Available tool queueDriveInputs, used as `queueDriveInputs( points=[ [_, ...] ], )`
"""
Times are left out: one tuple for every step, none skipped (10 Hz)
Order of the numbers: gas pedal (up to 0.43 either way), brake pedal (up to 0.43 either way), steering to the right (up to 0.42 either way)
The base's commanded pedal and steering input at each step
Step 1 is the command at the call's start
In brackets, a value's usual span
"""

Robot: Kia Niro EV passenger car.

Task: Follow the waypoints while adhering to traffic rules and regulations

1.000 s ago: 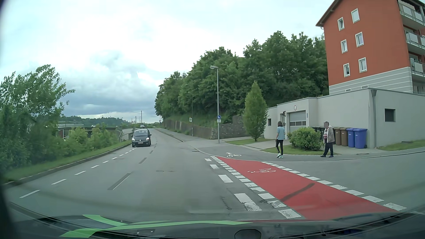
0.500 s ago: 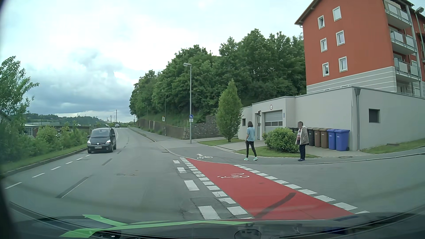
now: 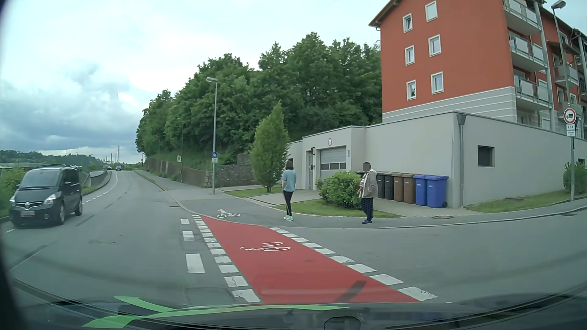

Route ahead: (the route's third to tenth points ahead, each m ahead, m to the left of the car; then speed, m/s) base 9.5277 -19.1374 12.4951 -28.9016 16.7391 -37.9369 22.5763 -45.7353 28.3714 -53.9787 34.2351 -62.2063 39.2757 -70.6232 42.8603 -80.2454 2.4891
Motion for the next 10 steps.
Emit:
queueDriveInputs(
  points=[
    [0.047,0.128,0.492],
    [0.047,0.122,0.511],
    [0.047,0.128,0.527],
    [0.047,0.122,0.540],
    [0.047,0.122,0.554],
    [0.047,0.122,0.567],
    [0.047,0.122,0.576],
    [0.047,0.122,0.575],
    [0.047,0.128,0.568],
    [0.047,0.128,0.565]
  ],
)
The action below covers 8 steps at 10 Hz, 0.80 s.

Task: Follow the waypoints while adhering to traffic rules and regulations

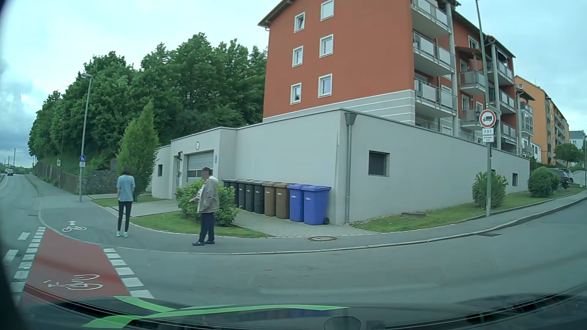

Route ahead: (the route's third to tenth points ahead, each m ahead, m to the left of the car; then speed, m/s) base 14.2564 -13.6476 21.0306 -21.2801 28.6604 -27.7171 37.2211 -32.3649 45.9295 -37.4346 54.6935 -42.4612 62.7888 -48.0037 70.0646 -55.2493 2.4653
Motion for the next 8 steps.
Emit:
queueDriveInputs(
  points=[
    [0.047,0.128,0.574],
    [0.047,0.122,0.586],
    [0.047,0.122,0.599],
    [0.047,0.122,0.604],
    [0.047,0.122,0.623],
    [0.047,0.122,0.639],
    [0.047,0.122,0.659],
    [0.047,0.122,0.677]
  ],
)
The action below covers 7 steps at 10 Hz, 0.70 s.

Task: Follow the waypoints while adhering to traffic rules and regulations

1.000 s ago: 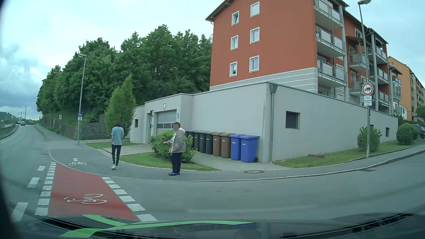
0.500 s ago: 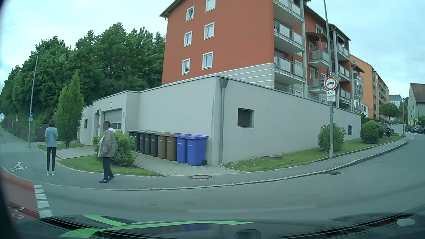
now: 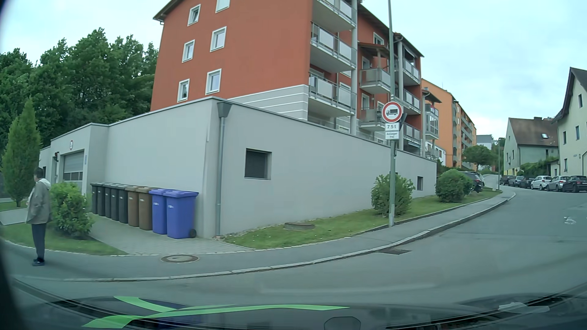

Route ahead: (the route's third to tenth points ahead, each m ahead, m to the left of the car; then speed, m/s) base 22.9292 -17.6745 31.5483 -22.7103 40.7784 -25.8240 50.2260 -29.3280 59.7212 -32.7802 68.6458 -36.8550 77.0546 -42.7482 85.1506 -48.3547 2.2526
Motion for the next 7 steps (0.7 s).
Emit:
queueDriveInputs(
  points=[
    [0.047,0.122,0.694],
    [0.047,0.122,0.705],
    [0.047,0.122,0.715],
    [0.047,0.122,0.724],
    [0.047,0.122,0.726],
    [0.047,0.128,0.721],
    [0.047,0.122,0.705]
  ],
)
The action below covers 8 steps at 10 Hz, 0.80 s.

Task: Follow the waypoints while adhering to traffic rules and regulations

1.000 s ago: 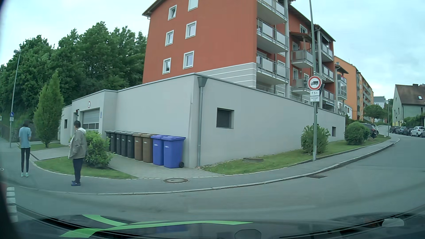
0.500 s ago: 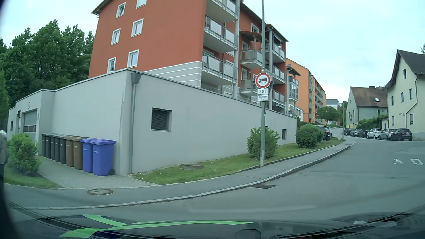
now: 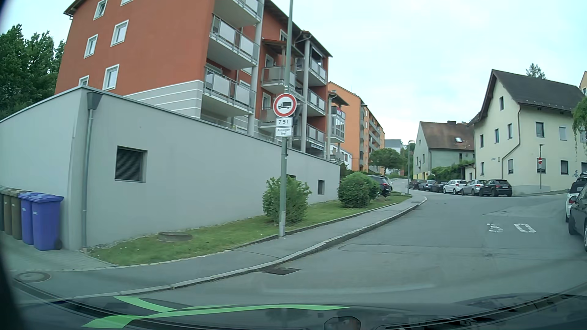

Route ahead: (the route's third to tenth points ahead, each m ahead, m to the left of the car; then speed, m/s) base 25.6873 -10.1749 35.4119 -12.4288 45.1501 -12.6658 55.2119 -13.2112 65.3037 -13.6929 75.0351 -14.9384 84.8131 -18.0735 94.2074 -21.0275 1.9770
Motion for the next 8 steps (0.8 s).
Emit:
queueDriveInputs(
  points=[
    [0.039,0.122,0.685],
    [0.039,0.128,0.650],
    [0.039,0.122,0.610],
    [0.039,0.122,0.579],
    [0.039,0.122,0.540],
    [0.039,0.122,0.509],
    [0.039,0.122,0.484],
    [0.039,0.122,0.464]
  ],
)
